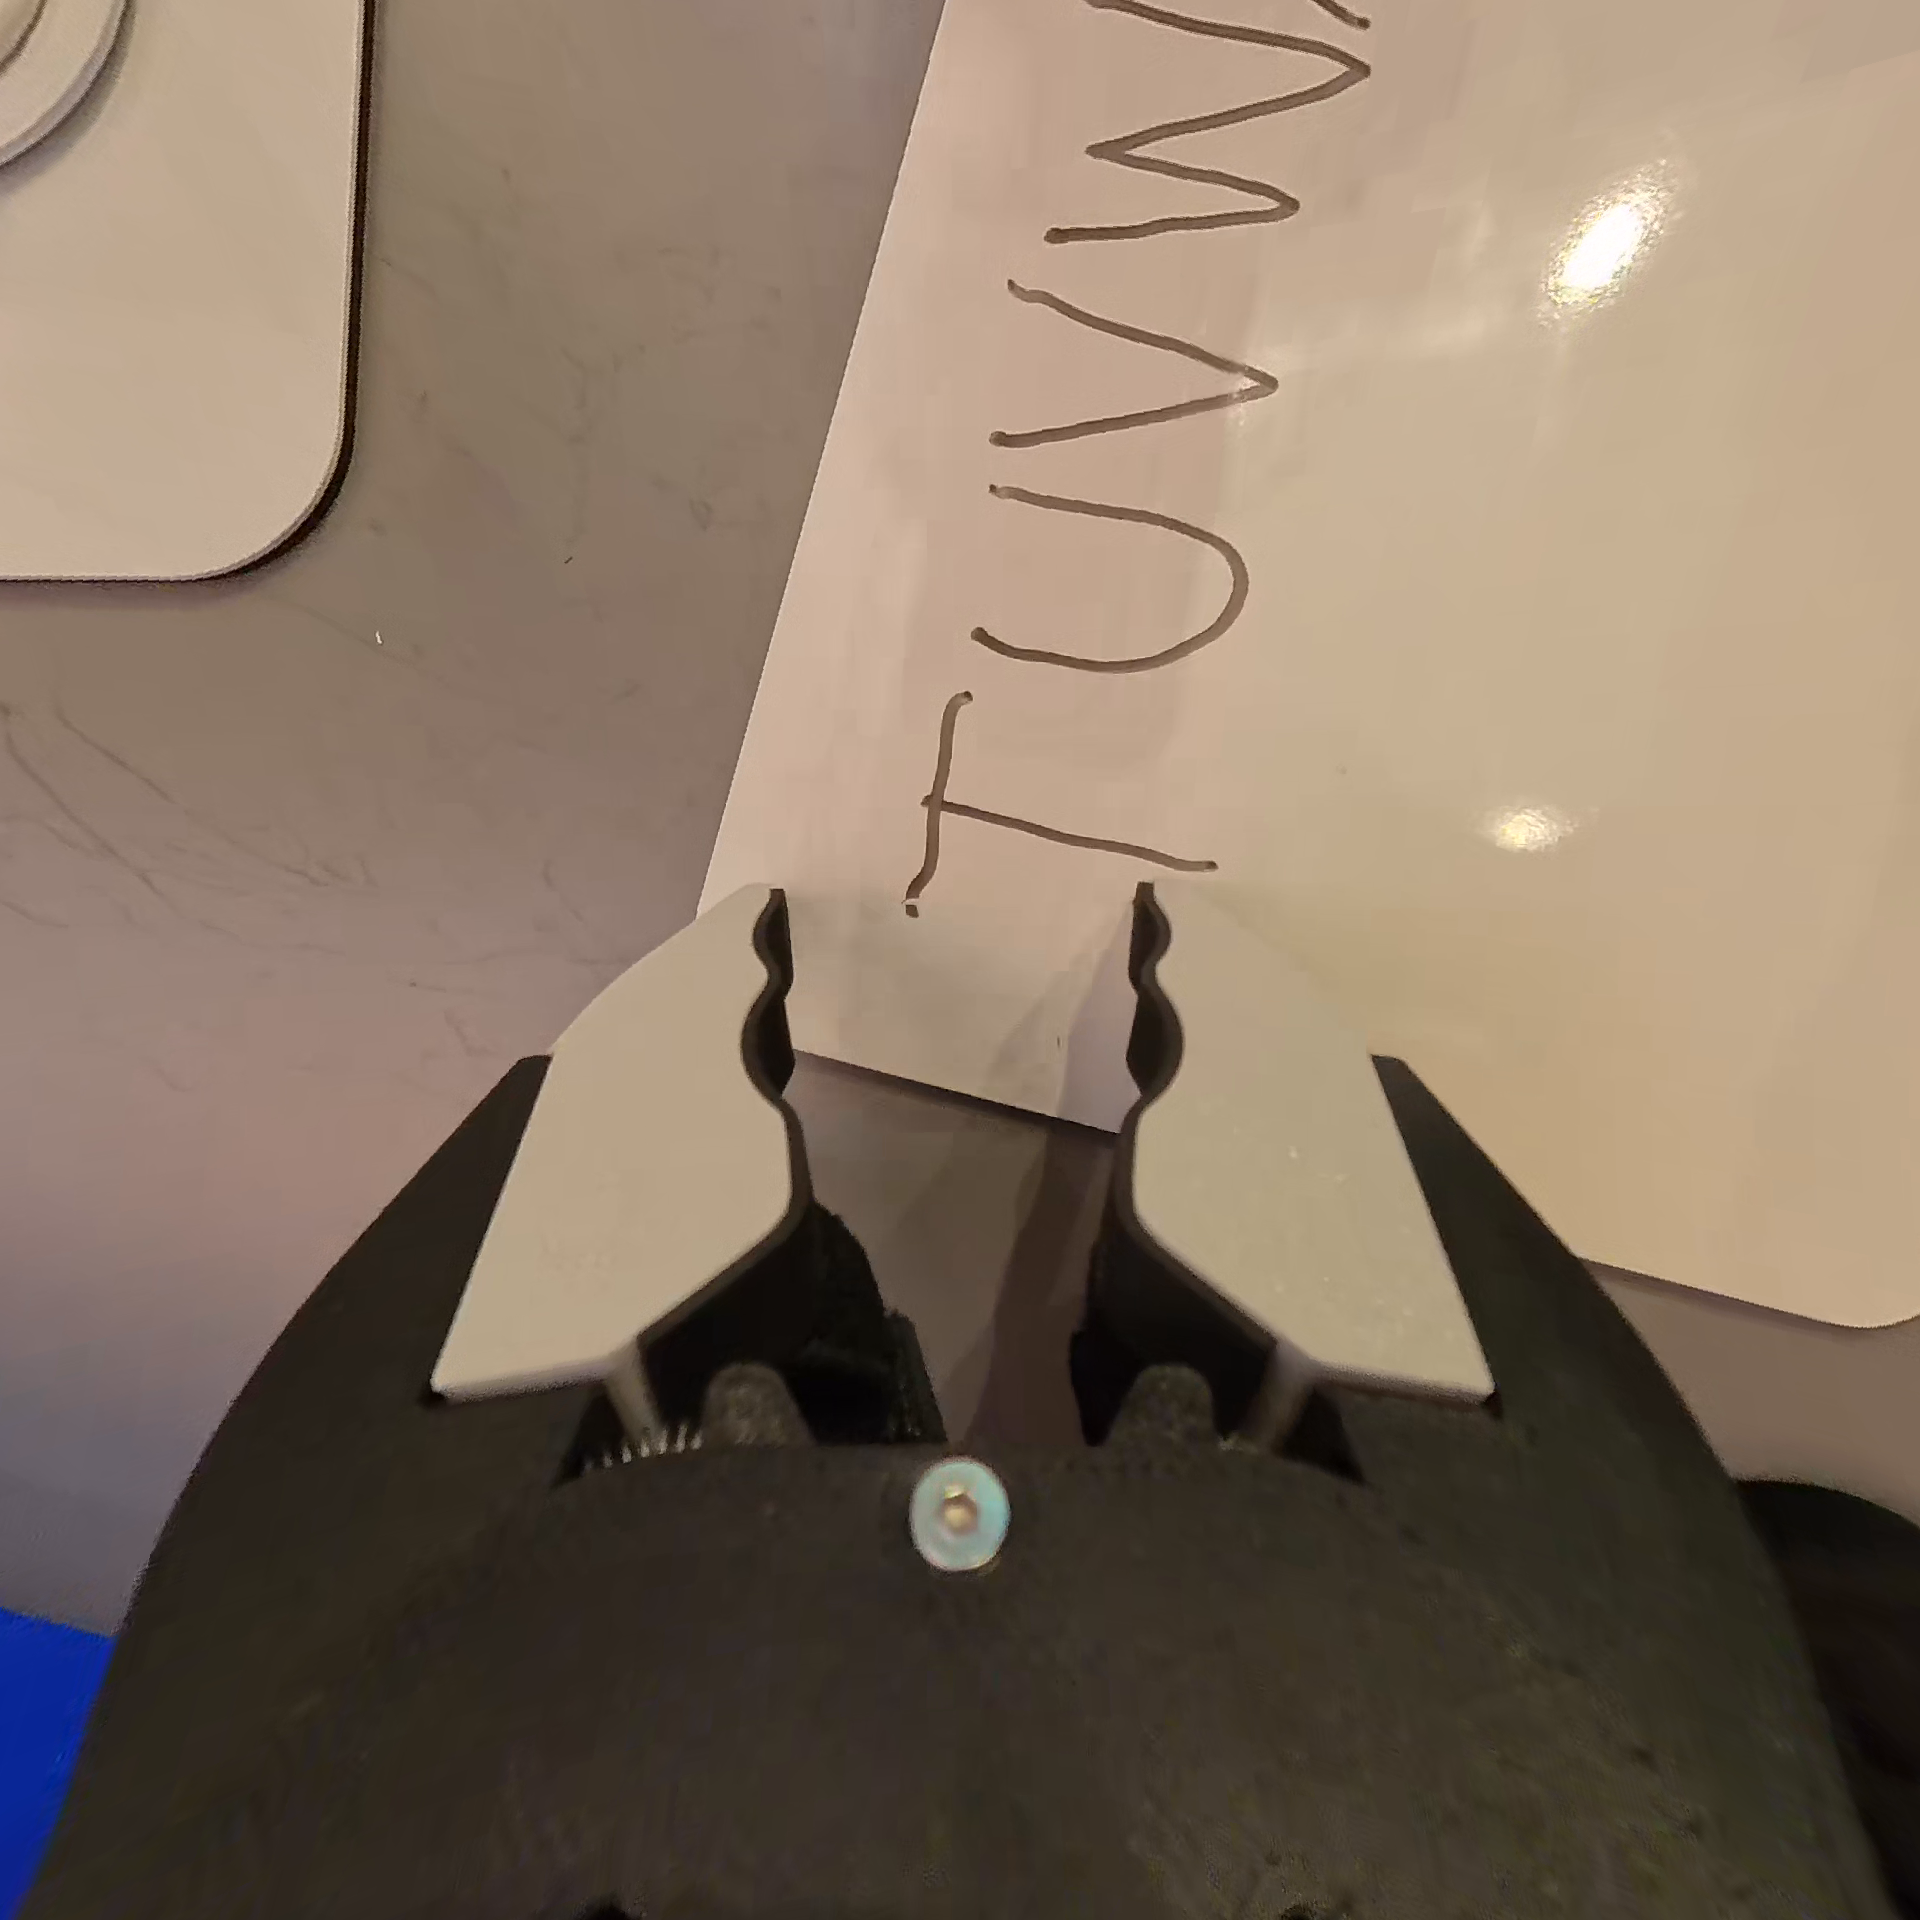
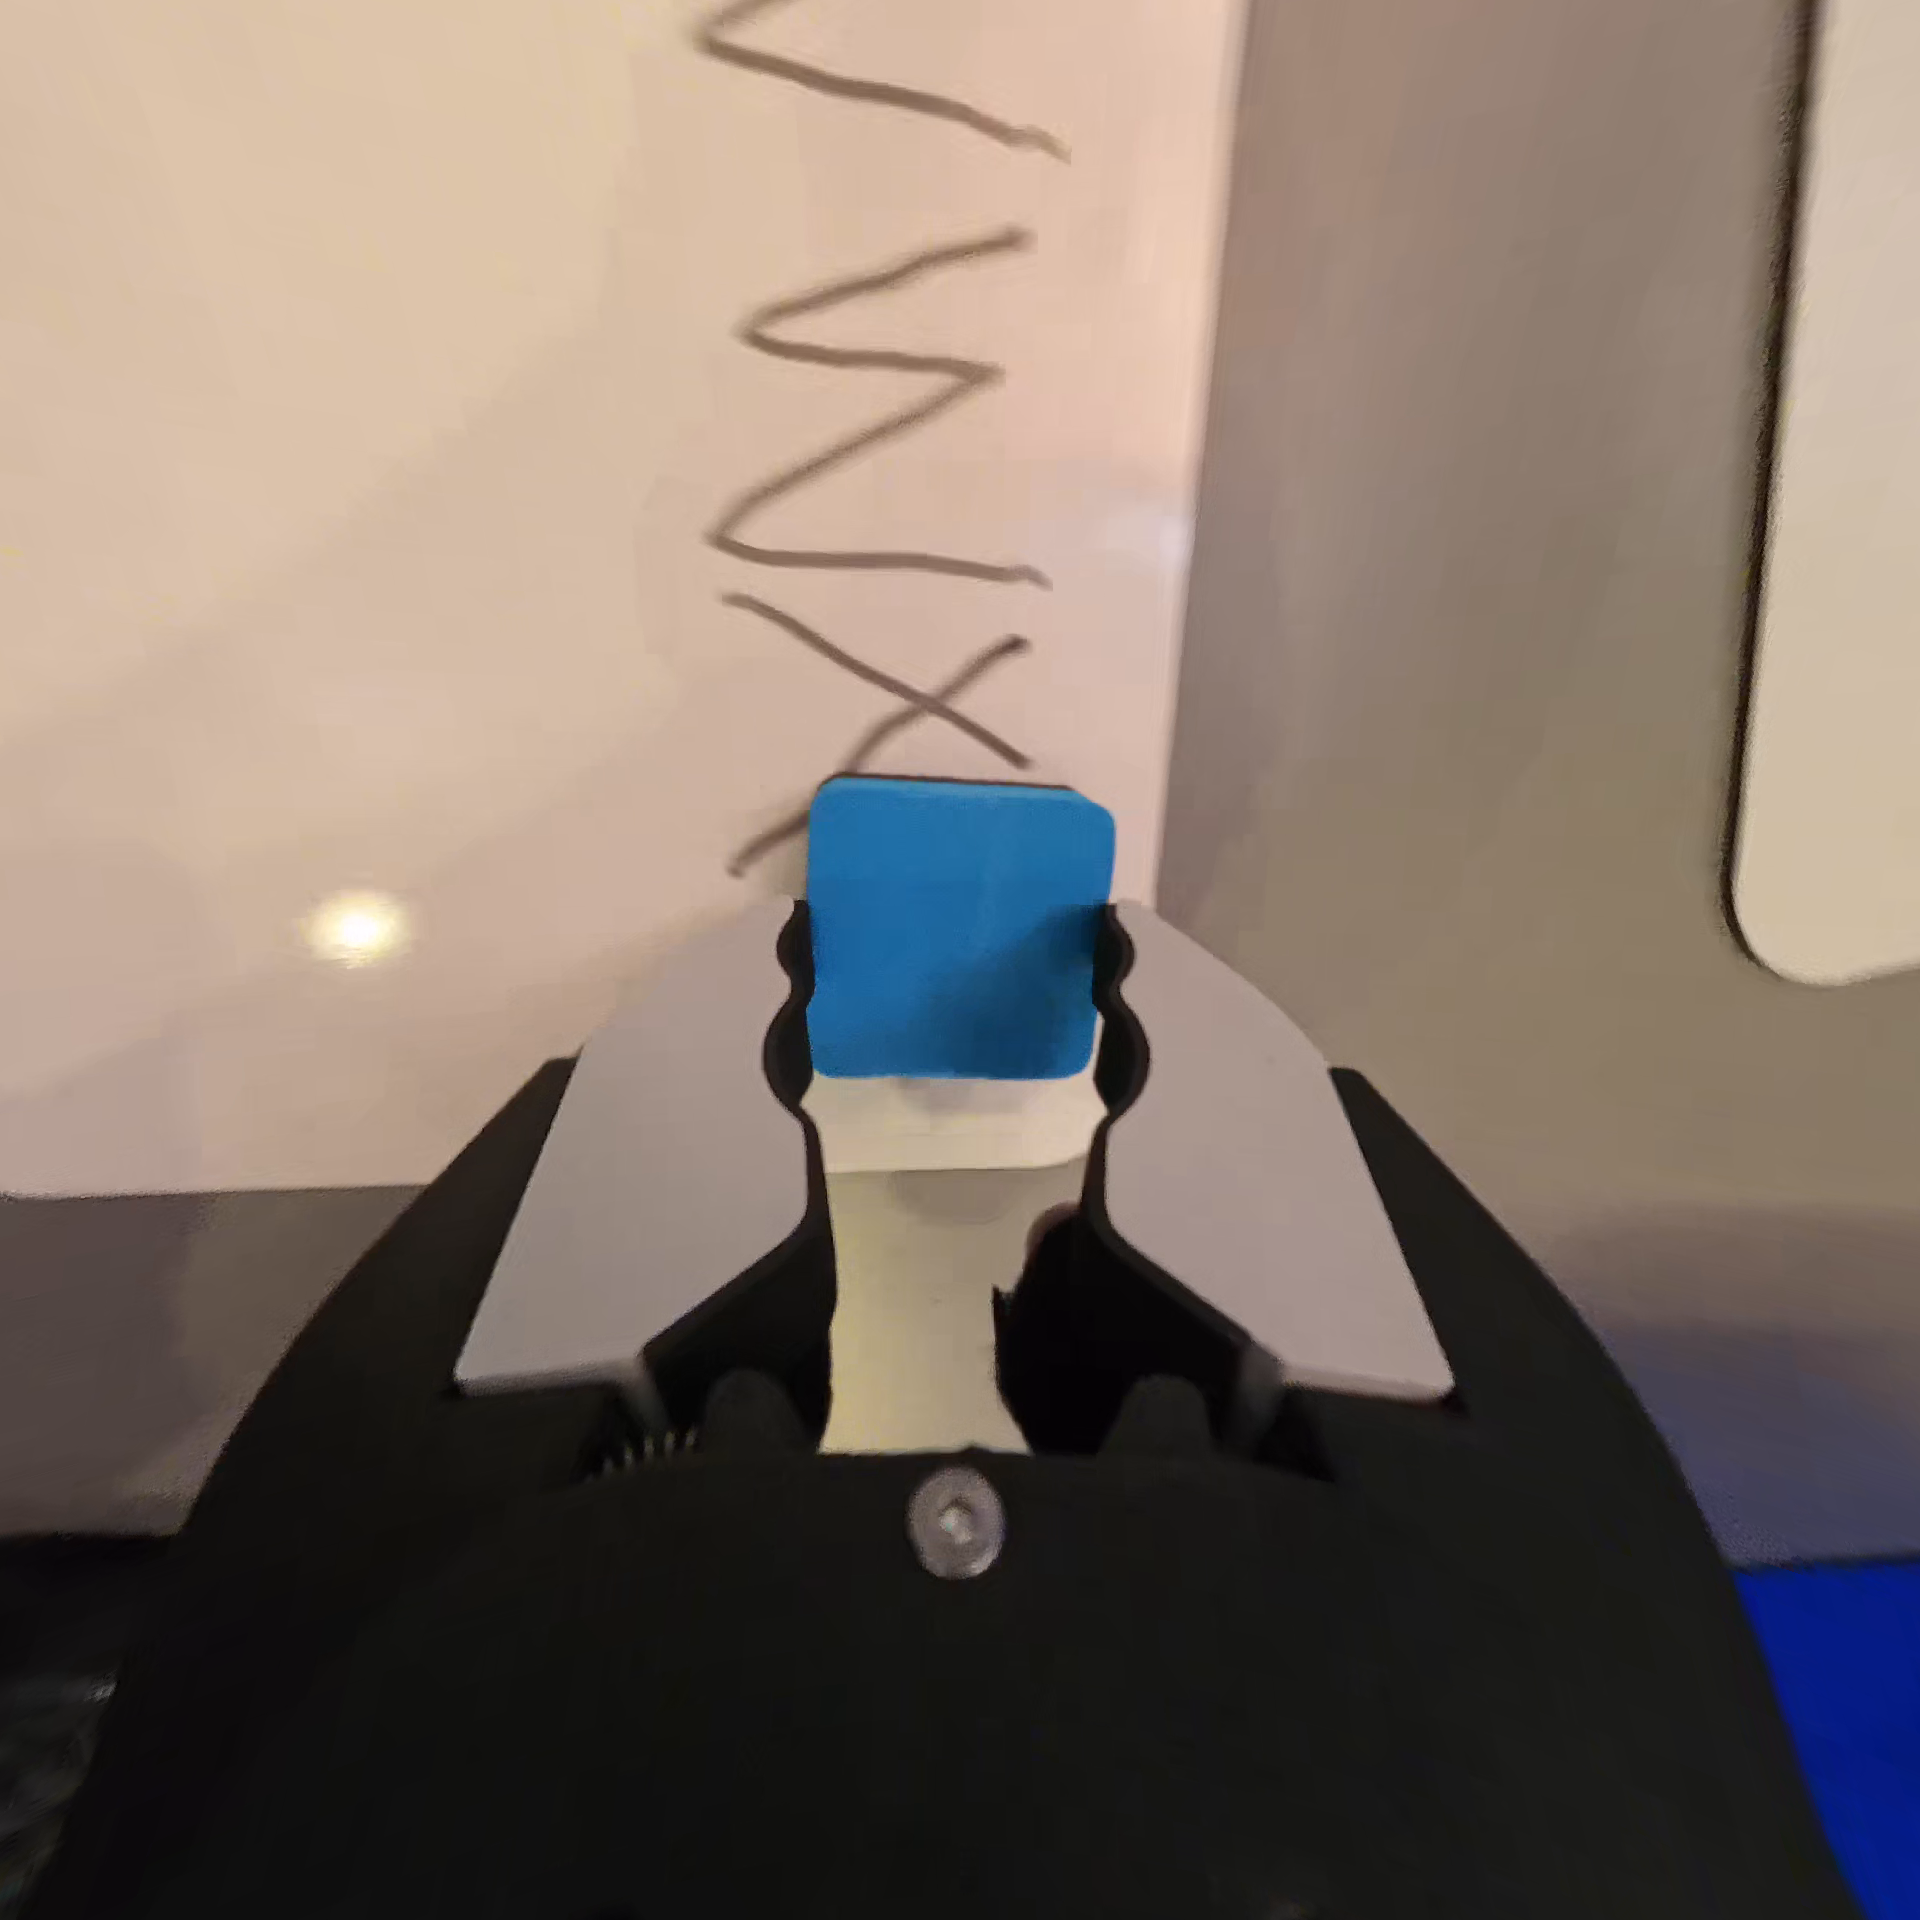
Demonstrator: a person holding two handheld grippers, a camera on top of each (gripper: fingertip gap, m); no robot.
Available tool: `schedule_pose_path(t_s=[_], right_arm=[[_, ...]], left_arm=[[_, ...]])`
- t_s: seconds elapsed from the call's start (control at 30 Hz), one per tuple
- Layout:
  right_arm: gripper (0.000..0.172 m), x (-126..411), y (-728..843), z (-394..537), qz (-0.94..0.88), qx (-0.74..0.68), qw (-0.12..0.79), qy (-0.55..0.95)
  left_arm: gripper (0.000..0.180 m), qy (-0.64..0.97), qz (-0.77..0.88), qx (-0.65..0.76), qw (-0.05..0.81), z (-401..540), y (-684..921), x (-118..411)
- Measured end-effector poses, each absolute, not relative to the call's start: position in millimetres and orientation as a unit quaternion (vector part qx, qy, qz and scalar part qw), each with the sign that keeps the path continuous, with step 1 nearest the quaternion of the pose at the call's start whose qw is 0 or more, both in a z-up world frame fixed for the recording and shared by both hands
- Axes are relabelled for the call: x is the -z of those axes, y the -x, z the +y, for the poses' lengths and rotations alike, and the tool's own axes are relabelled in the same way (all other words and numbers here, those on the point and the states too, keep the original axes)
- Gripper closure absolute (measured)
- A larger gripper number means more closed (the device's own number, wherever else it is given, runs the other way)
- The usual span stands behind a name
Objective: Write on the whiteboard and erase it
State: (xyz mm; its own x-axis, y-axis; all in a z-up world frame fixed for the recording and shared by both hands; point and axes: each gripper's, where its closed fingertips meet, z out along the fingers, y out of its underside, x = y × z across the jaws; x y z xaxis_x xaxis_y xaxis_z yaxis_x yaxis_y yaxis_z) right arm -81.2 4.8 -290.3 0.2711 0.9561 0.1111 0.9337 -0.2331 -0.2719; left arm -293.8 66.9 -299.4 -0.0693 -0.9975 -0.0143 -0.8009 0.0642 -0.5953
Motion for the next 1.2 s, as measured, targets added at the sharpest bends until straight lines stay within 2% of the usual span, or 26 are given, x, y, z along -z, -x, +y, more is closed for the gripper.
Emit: schedule_pose_path(t_s=[0.1,0.27,0.37,0.5,0.63,0.77,0.87,0.97,1.03,1.1,1.2], right_arm=[[0.118,290,65,-28,-0.619,-0.042,0.097,0.778],[0.119,289,79,-48,-0.626,-0.061,0.101,0.771],[0.118,291,79,-26,-0.597,-0.031,0.136,0.79],[0.119,289,57,-48,-0.592,-0.055,0.089,0.799],[0.119,290,86,-10,-0.597,-0.001,0.14,0.79],[0.119,290,77,-27,-0.605,-0.042,0.104,0.788],[0.119,290,83,-6,-0.607,0.013,0.122,0.785],[0.119,289,60,-29,-0.591,-0.044,0.09,0.801],[0.119,289,86,-33,-0.612,-0.066,0.116,0.779],[0.119,290,87,-14,-0.605,-0.014,0.137,0.784],[0.119,290,57,-31,-0.586,-0.041,0.1,0.803]], left_arm=[[0.117,0.648,0.692,0.228,0.222,67,294,300],[0.117,0.648,0.693,0.227,0.221,67,293,300],[0.116,0.648,0.69,0.231,0.225,67,293,300],[0.116,0.649,0.69,0.23,0.225,66,293,300],[0.116,0.649,0.69,0.23,0.224,67,293,300],[0.113,0.65,0.688,0.23,0.226,65,292,300],[0.114,0.648,0.69,0.232,0.226,66,292,300],[0.112,0.648,0.686,0.237,0.23,65,292,300],[0.112,0.647,0.689,0.234,0.227,65,292,300],[0.112,0.647,0.691,0.232,0.225,65,291,300],[0.111,0.648,0.687,0.235,0.228,64,292,300]])
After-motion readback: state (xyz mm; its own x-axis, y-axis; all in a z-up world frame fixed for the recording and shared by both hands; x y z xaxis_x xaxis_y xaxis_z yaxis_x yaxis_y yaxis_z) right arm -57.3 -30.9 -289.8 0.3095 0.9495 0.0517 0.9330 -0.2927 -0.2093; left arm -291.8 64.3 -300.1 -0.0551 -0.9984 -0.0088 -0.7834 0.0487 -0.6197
